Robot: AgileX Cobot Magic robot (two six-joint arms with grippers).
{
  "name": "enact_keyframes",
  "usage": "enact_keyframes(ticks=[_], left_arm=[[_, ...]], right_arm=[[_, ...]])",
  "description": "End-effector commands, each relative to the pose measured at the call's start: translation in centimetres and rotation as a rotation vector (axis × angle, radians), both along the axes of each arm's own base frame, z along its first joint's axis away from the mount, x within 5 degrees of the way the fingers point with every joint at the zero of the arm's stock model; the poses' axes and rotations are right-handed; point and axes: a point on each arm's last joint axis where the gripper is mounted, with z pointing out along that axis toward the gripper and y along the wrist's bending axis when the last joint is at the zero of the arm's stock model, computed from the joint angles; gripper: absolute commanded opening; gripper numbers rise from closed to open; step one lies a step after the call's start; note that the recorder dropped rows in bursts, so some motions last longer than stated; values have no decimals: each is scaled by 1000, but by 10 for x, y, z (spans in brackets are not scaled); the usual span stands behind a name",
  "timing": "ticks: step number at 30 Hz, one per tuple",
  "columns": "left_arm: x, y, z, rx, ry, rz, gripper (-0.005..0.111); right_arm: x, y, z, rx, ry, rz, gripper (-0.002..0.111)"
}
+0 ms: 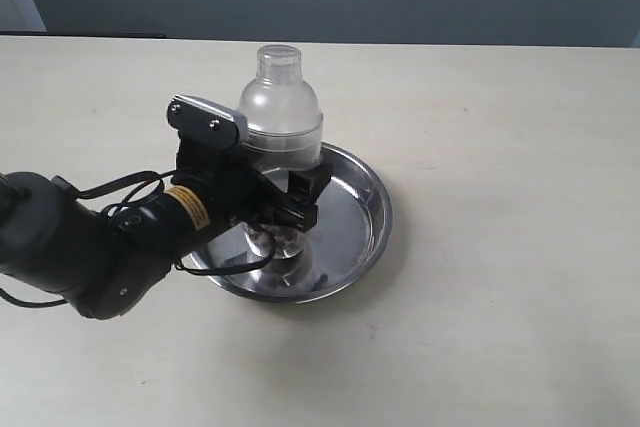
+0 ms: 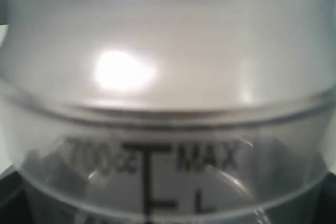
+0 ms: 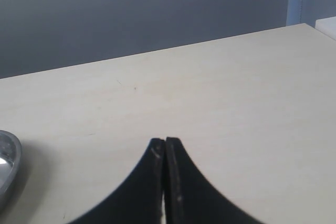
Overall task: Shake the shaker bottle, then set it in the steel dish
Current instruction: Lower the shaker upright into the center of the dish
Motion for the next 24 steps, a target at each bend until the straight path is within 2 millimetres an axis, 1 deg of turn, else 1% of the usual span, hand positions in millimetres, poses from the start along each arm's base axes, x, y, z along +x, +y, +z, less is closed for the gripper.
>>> enact_keyframes(ticks=[1,3,5,6,7,8,10,11,15,17,24], left_arm=[[-1,-4,1,14,7,-50,0],[-2,-5,1,21,8,-66,1],[-2,-6,1,26,6,-81,12],[-3,-6,1,27,7,-83,27],[-3,-6,0,32,10,-82,39],[-1,-3,-1,39,20,-71,54],[0,0,-3,55,37,-72,76],[0,0,-3,59,40,-75,80],[-1,0,-3,67,38,-92,93],[-1,-1,-3,72,33,-109,96],[-2,-2,-3,72,29,-128,97]], right_arm=[[0,0,1,-3,-12,-5,-1],[0,0,1,-3,-12,-5,-1],[0,0,1,-3,-12,-5,-1],[0,0,1,-3,-12,-5,-1],[0,0,1,-3,-12,-5,-1],[0,0,1,-3,-12,-5,-1],[0,0,1,-3,-12,-5,-1],[0,0,1,-3,-12,-5,-1],[0,0,1,-3,-12,-5,-1],[0,0,1,-3,-12,-5,-1],[0,0,1,-3,-10,-4,-1]])
